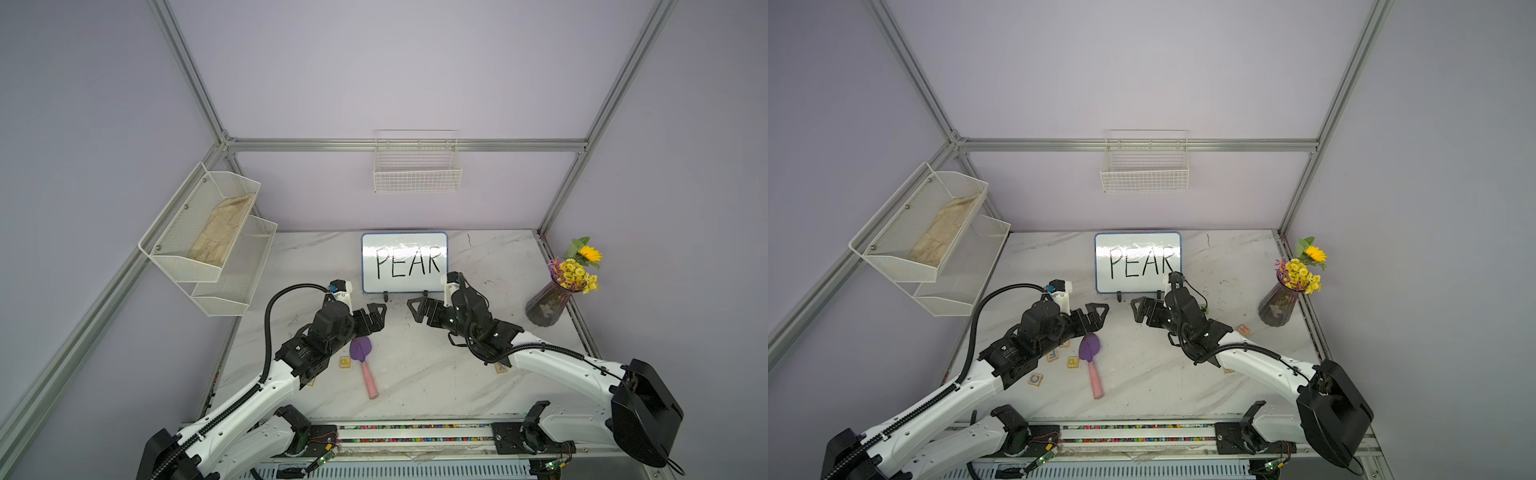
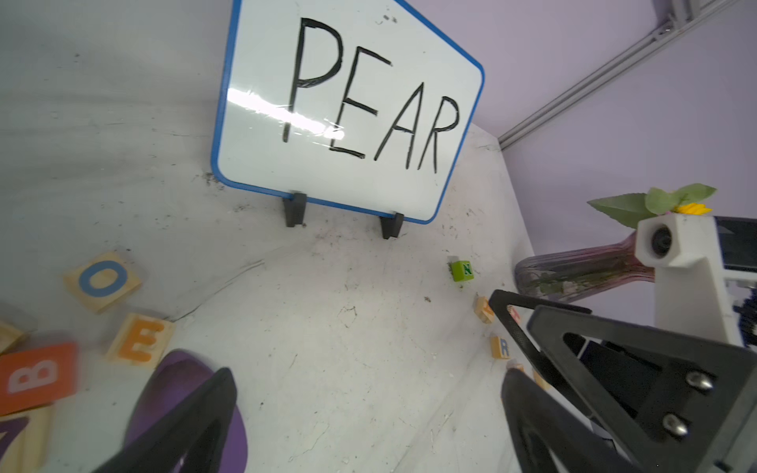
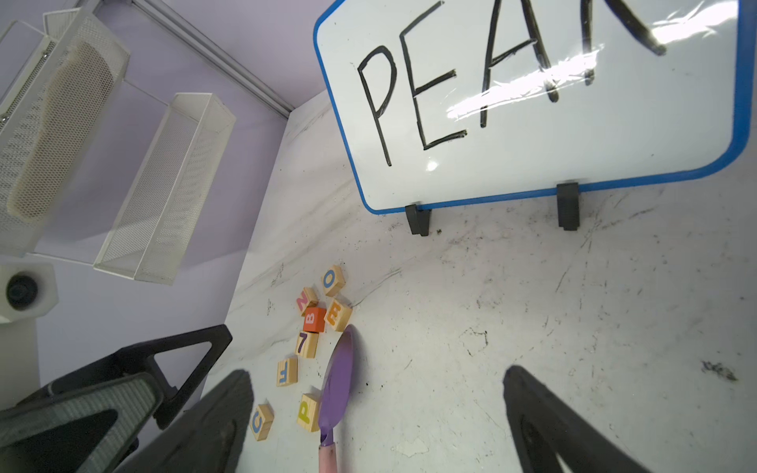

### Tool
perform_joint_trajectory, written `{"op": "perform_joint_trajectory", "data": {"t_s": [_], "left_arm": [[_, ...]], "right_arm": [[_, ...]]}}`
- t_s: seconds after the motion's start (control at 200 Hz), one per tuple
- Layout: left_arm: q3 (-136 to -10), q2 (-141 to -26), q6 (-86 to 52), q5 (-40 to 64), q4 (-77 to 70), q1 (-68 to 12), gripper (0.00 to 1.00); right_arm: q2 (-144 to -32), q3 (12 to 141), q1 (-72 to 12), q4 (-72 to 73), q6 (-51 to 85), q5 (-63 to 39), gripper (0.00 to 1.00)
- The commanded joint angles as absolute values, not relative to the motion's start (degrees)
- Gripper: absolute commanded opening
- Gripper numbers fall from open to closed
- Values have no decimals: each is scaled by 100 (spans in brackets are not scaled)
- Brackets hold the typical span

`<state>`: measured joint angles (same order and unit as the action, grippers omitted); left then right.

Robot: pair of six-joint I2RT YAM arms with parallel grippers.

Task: Spell the uppercase word “pear” with letter blocks
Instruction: Pick up the letter block from the center of the board.

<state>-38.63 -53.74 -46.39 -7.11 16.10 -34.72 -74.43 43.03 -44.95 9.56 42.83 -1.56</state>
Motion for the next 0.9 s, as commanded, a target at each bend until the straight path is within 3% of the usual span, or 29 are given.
{"op": "perform_joint_trajectory", "data": {"t_s": [0.0,0.25,0.52,0.67,0.895], "left_arm": [[-4708,-5538,-4593,-1703,2632,-3300,100],[-5465,-6277,-4488,-1794,3814,-2554,100],[-5916,-5373,-4607,-2203,5293,-2123,100],[-5967,-4775,-4676,-1679,5965,-1600,100],[-5753,-4483,-4832,-56,6347,-904,100]], "right_arm": [[-7757,4489,-4500,712,4317,217,97],[-8024,4875,-4617,578,2825,750,98],[-8481,5609,-4927,482,280,-801,98],[-9154,6270,-5256,103,-544,-1519,98],[-10099,7180,-6084,-765,-1501,-1427,97]]}}
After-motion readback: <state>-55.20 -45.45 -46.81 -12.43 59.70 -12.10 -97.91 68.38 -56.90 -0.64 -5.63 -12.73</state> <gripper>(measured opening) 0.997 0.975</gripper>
